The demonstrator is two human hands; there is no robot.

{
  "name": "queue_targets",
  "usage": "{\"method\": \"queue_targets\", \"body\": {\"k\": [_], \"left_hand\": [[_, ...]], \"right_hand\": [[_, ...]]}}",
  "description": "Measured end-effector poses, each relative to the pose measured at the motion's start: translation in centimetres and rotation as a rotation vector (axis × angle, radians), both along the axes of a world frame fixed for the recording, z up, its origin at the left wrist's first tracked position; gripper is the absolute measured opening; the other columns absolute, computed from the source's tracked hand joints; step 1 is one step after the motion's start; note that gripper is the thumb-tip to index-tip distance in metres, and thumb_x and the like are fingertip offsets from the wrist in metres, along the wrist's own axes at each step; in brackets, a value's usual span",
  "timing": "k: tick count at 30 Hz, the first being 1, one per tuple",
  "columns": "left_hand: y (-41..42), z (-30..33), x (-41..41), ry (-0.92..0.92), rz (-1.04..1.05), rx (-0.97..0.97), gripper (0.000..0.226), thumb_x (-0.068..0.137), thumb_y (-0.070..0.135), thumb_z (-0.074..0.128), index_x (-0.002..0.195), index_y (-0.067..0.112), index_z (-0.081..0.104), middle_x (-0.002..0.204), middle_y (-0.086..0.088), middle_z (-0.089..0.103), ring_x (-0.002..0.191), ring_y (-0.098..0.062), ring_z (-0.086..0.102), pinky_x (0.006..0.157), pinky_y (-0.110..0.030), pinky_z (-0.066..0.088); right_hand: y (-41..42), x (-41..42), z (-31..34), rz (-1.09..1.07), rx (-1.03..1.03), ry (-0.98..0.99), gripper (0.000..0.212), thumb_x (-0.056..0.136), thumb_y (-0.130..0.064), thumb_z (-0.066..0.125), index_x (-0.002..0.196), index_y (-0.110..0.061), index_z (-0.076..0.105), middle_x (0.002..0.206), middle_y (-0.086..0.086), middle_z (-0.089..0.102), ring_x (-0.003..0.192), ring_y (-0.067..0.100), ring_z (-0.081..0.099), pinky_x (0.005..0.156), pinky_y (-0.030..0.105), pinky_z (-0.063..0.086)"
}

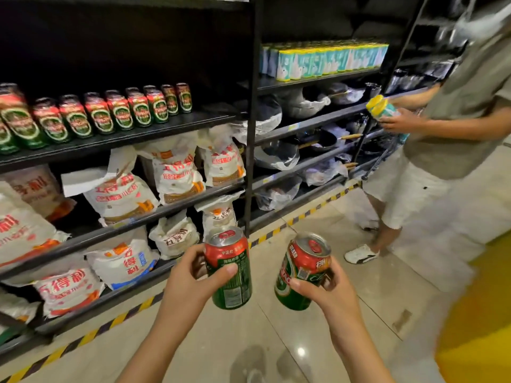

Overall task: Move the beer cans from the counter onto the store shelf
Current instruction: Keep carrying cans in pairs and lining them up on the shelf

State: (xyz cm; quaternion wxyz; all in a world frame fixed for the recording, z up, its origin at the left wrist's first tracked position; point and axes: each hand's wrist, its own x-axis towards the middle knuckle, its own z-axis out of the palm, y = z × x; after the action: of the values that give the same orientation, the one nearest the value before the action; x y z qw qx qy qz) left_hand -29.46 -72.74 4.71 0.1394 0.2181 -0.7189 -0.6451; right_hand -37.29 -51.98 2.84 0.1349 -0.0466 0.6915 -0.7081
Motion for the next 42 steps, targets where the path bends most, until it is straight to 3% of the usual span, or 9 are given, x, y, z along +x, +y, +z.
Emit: {"method": "queue_targets", "body": {"k": [4, 10, 15, 21, 25, 31, 34, 38, 42], "left_hand": [[-2.0, 1.0, -5.9, 0.049, 0.033, 0.001, 0.054, 0.049, 0.051, 0.082, 0.096, 0.037, 0.061, 0.097, 0.022, 0.068, 0.096, 0.001, 0.062, 0.086, -0.028, 0.048], [-6.0, 1.0, -11.6, 0.077, 0.161, 0.018, 0.043, 0.058, 0.038, 0.080, 0.095, 0.028, 0.062, 0.096, 0.009, 0.070, 0.091, -0.001, 0.064, 0.077, -0.028, 0.052], [-11.3, 0.4, -14.2, 0.063, 0.240, 0.022, 0.051, 0.056, 0.042, 0.079, 0.101, 0.025, 0.062, 0.103, 0.005, 0.069, 0.102, -0.013, 0.062, 0.090, -0.039, 0.050], [-18.9, 0.5, -17.9, 0.090, 0.275, 0.013, 0.061, 0.049, 0.051, 0.079, 0.099, 0.020, 0.063, 0.100, 0.006, 0.070, 0.098, -0.004, 0.063, 0.088, -0.023, 0.046], [-24.1, 1.2, -20.4, 0.106, 0.274, 0.014, 0.037, 0.066, 0.027, 0.078, 0.099, 0.020, 0.062, 0.097, 0.006, 0.069, 0.090, 0.003, 0.063, 0.088, -0.025, 0.047], [-31.0, 1.5, -24.5, 0.112, 0.229, -0.013, 0.047, 0.063, 0.037, 0.083, 0.101, 0.021, 0.061, 0.099, 0.008, 0.069, 0.093, -0.001, 0.063, 0.083, -0.023, 0.049], [-33.2, 1.3, -26.7, 0.093, 0.213, -0.058, 0.036, 0.070, 0.024, 0.079, 0.101, 0.021, 0.060, 0.098, 0.012, 0.067, 0.093, 0.004, 0.061, 0.076, -0.013, 0.045], [-35.1, 1.2, -29.6, 0.088, 0.200, -0.068, 0.040, 0.067, 0.027, 0.082, 0.101, 0.021, 0.061, 0.098, 0.009, 0.068, 0.097, -0.003, 0.061, 0.077, -0.015, 0.044], [-36.9, 1.1, -32.9, 0.087, 0.208, -0.060, 0.037, 0.067, 0.024, 0.080, 0.099, 0.024, 0.060, 0.094, 0.012, 0.070, 0.092, 0.001, 0.063, 0.073, -0.011, 0.046]], "right_hand": [[-2.6, -6.8, 0.9, 0.051, 0.009, 0.034, 0.082, 0.034, -0.043, 0.082, 0.112, -0.034, 0.059, 0.105, -0.012, 0.069, 0.103, 0.008, 0.061, 0.083, 0.027, 0.048], [-7.7, -14.8, 1.3, 0.153, 0.019, 0.076, 0.073, 0.036, -0.041, 0.082, 0.106, -0.034, 0.062, 0.100, -0.014, 0.070, 0.094, 0.001, 0.064, 0.078, 0.023, 0.048], [-13.4, -19.0, 1.1, 0.253, 0.029, 0.080, 0.074, 0.039, -0.036, 0.083, 0.109, -0.035, 0.061, 0.102, -0.014, 0.070, 0.094, 0.000, 0.064, 0.074, 0.018, 0.050], [-21.6, -22.7, 1.6, 0.308, 0.020, 0.099, 0.059, 0.049, -0.016, 0.079, 0.104, -0.029, 0.060, 0.094, -0.020, 0.070, 0.085, -0.005, 0.064, 0.065, 0.006, 0.048], [-27.1, -25.0, 1.8, 0.301, 0.011, 0.088, 0.067, 0.045, -0.021, 0.082, 0.108, -0.029, 0.060, 0.099, -0.013, 0.070, 0.091, -0.002, 0.064, 0.070, 0.011, 0.051], [-33.5, -28.2, 1.7, 0.259, -0.007, 0.089, 0.073, 0.042, -0.035, 0.083, 0.112, -0.032, 0.059, 0.105, -0.014, 0.069, 0.099, 0.003, 0.063, 0.081, 0.019, 0.052], [-35.5, -29.7, 1.5, 0.232, -0.013, 0.092, 0.068, 0.051, -0.024, 0.084, 0.114, -0.030, 0.059, 0.107, -0.010, 0.070, 0.101, 0.007, 0.064, 0.086, 0.026, 0.052], [-37.7, -32.3, 1.5, 0.216, -0.010, 0.089, 0.064, 0.054, -0.018, 0.082, 0.113, -0.030, 0.060, 0.106, -0.008, 0.070, 0.101, 0.009, 0.065, 0.086, 0.029, 0.051], [-40.0, -36.2, 1.3, 0.237, 0.009, 0.083, 0.065, 0.058, -0.015, 0.087, 0.115, -0.032, 0.059, 0.108, -0.008, 0.070, 0.103, 0.010, 0.064, 0.087, 0.029, 0.051]]}}
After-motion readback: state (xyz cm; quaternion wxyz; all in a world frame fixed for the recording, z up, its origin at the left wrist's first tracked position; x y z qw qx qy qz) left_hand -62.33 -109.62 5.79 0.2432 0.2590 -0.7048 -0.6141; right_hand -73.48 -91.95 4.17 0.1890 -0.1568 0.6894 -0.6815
